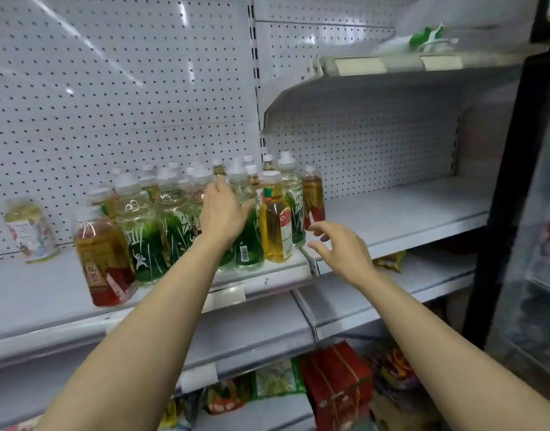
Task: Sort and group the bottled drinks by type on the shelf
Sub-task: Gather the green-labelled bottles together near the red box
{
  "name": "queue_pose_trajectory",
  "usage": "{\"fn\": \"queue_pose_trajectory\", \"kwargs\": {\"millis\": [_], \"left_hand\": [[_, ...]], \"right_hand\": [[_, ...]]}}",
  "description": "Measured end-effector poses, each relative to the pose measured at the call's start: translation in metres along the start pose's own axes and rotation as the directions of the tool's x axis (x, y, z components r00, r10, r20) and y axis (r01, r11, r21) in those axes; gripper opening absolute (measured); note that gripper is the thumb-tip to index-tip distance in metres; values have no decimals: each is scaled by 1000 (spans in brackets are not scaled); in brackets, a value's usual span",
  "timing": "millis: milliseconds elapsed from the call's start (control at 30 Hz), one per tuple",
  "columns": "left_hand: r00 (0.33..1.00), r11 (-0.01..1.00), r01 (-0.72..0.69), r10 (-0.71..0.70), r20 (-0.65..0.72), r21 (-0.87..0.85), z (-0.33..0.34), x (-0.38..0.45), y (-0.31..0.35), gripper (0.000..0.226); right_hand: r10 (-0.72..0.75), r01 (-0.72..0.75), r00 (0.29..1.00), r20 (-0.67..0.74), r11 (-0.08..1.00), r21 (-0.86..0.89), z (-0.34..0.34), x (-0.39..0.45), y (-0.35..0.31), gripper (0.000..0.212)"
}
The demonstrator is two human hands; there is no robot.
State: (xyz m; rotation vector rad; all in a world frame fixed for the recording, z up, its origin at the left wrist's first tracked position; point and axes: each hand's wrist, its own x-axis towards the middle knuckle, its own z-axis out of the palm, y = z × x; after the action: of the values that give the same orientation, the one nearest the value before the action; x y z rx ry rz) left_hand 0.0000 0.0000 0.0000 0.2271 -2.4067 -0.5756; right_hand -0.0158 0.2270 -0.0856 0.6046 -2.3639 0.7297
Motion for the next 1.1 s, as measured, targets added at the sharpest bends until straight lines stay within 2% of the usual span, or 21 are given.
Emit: {"fn": "queue_pose_trajectory", "kwargs": {"millis": [133,233,367,533,633,733,900,1033,1100], "left_hand": [[994,990,94,-87,-70,104,14,10,13,94],[986,984,108,-86,-145,145,27,4,9,97],[963,993,122,-119,-244,-4,37,-11,2,94],[954,956,24,-110,-280,-294,52,-35,-2,89],[954,885,40,-172,-247,-463,57,-39,-5,87],[953,829,44,-202,-224,-557,55,-39,-12,81],[914,694,-5,-289,-285,-720,36,-44,-21,70],[890,542,-12,-377,-256,-840,7,-42,-27,96],[903,437,-33,-372,-214,-899,-7,-46,-31,95]], "right_hand": [[55,-54,998,-24,998,38,18,24,15,36],[82,-76,996,-46,989,124,35,48,23,42],[145,-120,987,-66,949,290,50,83,19,55],[194,-198,979,63,831,519,64,112,19,72],[179,-193,980,83,772,605,74,113,22,68],[187,-194,979,81,734,651,76,111,24,59],[244,-180,970,9,693,698,70,106,20,54],[256,-134,963,-90,738,661,49,97,16,56],[254,-109,960,-118,728,677,37,90,9,52]]}}
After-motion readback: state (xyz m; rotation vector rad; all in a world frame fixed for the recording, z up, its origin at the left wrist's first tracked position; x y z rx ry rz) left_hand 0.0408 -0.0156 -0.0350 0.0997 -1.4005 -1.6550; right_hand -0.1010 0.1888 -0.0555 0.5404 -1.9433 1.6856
